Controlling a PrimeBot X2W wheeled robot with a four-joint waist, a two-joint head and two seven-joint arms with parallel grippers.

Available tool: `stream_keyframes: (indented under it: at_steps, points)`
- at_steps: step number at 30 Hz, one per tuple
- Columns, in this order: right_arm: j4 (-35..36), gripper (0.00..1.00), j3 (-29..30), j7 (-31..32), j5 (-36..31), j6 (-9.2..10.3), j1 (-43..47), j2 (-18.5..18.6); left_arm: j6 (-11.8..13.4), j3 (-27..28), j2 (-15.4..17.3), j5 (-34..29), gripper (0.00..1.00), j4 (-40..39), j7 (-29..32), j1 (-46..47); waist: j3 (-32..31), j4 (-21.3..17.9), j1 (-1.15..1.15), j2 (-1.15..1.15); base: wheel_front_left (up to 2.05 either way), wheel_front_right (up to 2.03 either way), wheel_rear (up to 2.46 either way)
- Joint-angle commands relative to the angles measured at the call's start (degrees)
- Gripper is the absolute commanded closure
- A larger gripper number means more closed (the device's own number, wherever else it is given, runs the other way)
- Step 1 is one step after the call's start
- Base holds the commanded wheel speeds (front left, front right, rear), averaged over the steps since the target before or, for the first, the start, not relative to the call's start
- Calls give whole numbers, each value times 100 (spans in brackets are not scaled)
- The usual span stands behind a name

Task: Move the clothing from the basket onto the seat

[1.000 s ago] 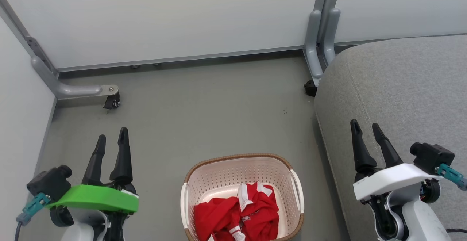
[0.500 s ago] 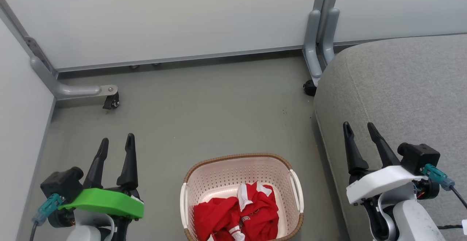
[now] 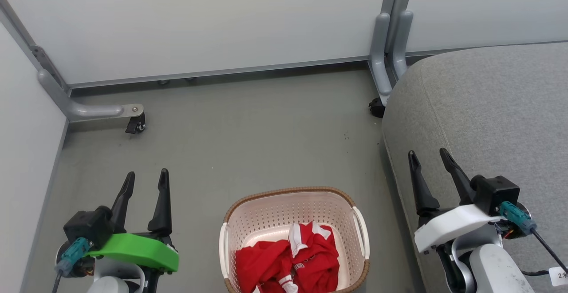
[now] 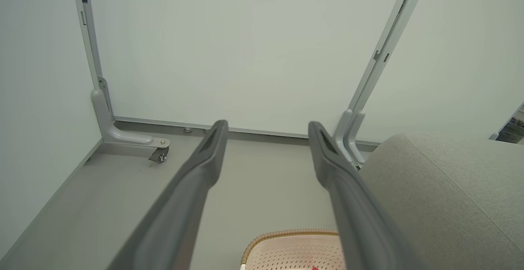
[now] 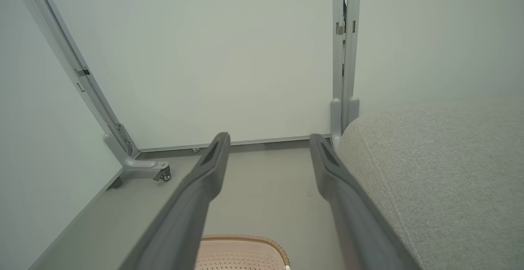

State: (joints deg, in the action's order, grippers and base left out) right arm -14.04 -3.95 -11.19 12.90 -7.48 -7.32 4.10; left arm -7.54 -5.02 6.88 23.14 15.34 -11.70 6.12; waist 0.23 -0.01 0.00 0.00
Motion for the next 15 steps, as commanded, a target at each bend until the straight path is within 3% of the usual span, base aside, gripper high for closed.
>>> stream_keyframes:
  at_steps: [1,15]
  points:
    - [28,0,-7,-42,-154,-1,-79,0,8,6,28,-158,0,12,-51,127,0,1,0,0,0,0,0]
    - [10,0,19,-164,-725,-2,-39,-53,9,67,-18,-726,0,156,-212,134,-14,-5,0,0,0,0,0]
